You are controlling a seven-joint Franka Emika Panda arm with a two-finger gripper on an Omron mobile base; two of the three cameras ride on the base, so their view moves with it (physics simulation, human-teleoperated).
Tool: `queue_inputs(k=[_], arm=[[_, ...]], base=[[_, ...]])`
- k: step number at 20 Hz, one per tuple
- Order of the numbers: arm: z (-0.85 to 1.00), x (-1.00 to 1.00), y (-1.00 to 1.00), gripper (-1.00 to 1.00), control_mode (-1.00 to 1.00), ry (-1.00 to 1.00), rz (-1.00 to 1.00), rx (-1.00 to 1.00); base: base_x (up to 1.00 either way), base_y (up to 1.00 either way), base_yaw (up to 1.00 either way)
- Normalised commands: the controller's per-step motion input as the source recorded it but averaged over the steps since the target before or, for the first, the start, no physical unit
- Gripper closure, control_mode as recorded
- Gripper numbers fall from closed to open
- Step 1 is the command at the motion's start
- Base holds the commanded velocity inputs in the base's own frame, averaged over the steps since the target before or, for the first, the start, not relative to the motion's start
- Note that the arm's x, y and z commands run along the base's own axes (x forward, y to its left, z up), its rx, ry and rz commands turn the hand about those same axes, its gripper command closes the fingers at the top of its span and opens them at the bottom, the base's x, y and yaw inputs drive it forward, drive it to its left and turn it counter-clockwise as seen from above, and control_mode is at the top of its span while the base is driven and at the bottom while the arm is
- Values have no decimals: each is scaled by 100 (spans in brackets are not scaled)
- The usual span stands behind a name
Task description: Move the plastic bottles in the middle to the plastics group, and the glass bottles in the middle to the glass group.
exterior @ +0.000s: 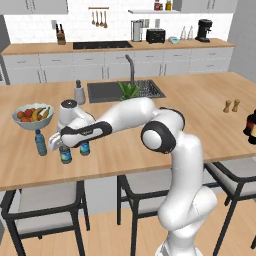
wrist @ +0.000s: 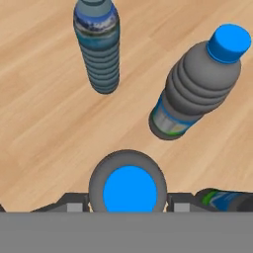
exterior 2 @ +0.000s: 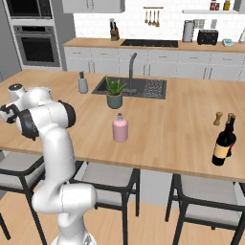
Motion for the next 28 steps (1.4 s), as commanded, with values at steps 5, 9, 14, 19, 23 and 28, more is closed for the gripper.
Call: queue_inputs(k=[5, 9, 14, 19, 23, 28], arm=[[2, 0, 4, -100, -100, -1, 0, -1], [16, 0, 0, -100, -100, -2, 1, -5], [39, 0, 0, -100, -100, -7, 0, 0], [42, -6, -20, -100, -100, -6, -2, 1], [24, -30, -58, -100, -100, -7, -9, 6], [17, -48, -70, -100, -100, -6, -16, 11]], base=[[0, 0, 0], [0, 0, 0], [0, 0, 0], [0, 0, 0], [0, 0, 0], [0, 0, 0]])
